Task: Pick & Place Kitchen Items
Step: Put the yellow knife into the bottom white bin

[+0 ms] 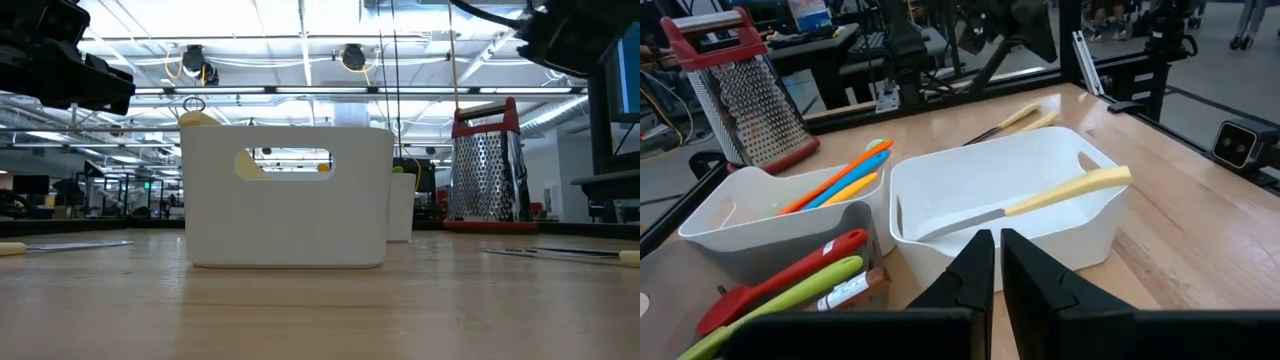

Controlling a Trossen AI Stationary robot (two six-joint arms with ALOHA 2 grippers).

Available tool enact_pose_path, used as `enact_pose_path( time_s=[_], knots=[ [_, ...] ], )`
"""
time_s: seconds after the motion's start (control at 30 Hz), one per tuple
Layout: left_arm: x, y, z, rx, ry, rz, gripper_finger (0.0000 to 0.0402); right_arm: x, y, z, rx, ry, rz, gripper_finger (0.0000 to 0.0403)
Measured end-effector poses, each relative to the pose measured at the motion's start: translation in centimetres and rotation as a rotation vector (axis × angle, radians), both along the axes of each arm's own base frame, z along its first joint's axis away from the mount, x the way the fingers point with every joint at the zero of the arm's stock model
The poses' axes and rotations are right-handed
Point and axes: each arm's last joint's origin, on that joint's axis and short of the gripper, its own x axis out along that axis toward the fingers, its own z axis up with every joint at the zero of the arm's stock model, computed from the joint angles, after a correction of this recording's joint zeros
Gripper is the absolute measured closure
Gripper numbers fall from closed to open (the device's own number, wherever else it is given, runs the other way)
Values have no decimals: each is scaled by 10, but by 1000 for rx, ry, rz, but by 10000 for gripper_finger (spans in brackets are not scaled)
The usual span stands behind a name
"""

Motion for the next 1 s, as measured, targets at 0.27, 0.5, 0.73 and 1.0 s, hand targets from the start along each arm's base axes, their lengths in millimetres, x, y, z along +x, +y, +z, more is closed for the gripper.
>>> enact_pose_path(
  time_s=[0.27, 0.5, 0.73, 1.0],
  knots=[
    [0, 0, 0, -26, 4, 5, 373, -16, 7, -17, -25, 51, 52, 350],
    [0, 0, 0, -39, 6, 8, 373, -26, 12, -26, -13, 95, 104, 296],
    [0, 0, 0, -37, 6, 8, 373, -36, 13, -40, -37, 149, 112, 255],
    [0, 0, 0, -39, 6, 8, 373, -50, 10, -59, -68, 235, 101, 241]
  ],
)
